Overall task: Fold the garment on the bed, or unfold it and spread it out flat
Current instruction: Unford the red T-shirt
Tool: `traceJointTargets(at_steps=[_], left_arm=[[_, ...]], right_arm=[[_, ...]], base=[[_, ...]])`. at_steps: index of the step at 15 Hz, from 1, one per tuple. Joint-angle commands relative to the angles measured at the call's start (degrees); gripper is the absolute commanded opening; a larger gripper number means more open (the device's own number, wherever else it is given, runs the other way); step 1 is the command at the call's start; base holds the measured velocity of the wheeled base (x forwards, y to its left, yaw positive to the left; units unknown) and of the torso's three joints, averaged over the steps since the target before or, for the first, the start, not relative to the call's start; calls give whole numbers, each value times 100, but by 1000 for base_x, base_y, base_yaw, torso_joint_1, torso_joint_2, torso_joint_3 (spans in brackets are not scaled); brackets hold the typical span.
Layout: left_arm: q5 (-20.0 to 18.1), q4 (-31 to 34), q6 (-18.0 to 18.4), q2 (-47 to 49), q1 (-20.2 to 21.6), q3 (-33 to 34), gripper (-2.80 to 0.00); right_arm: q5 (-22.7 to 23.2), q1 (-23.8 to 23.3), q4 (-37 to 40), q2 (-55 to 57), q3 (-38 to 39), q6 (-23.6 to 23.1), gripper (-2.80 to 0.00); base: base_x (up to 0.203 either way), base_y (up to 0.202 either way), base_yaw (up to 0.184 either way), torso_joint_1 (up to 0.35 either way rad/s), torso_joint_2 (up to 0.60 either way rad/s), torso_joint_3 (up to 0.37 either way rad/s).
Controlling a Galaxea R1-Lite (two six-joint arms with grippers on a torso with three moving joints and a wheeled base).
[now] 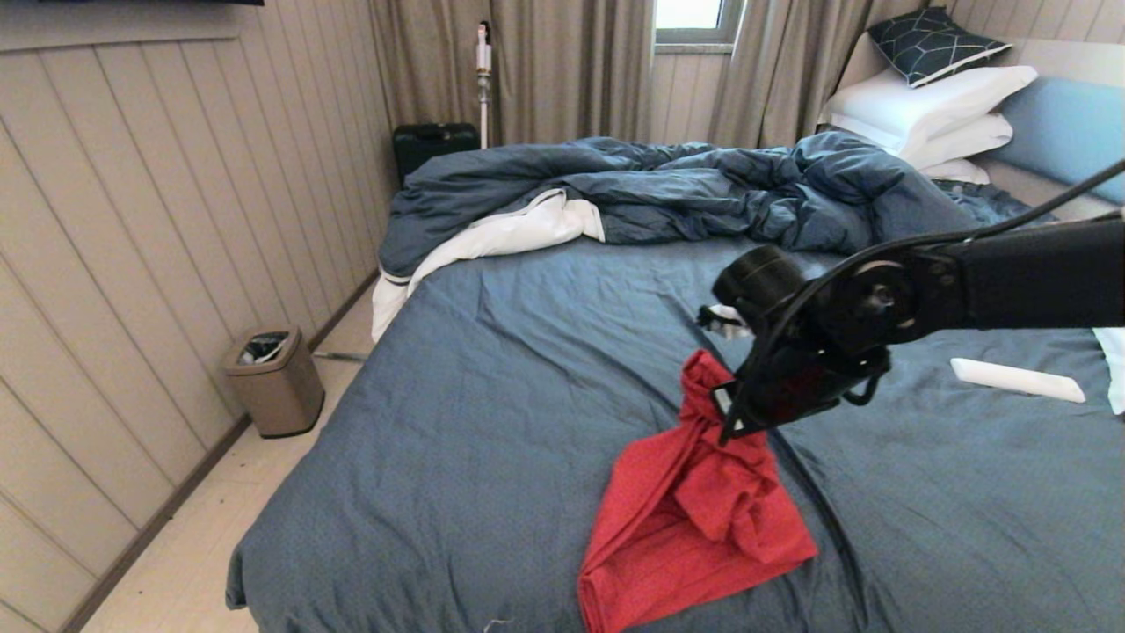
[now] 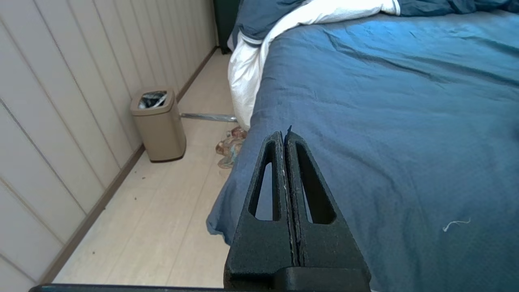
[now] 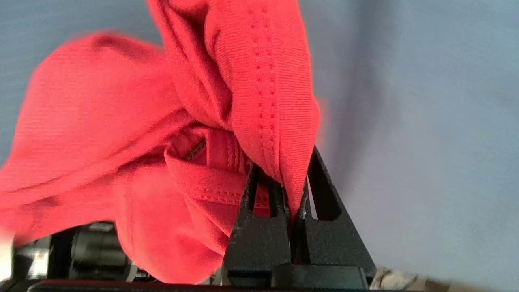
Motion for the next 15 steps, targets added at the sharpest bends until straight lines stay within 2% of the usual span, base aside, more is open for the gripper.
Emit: traceJointTargets(at_steps=[1,4,7,13,15], left_arm=[[0,-13,2,7,1,0,-280],[17,-30,2,7,1,0,-280],[17,-57,2,7,1,0,-280],[17,-28,-14,7,1,0,-280],[10,118,2,7,1,0,-280]], right_arm=[[116,-704,-1,-444,199,-153,-280],[477,-1965,-288,-463,360,-616,-280],[634,-2659,-672,-117,327,-1025,-280],[819,-2553,-659,-85,167,-984,-280],[840,-2059,-639,-236,94,-914,-280]], base=[[0,0,0,0,0,0],[0,0,0,0,0,0],[0,0,0,0,0,0],[0,0,0,0,0,0],[0,0,0,0,0,0]])
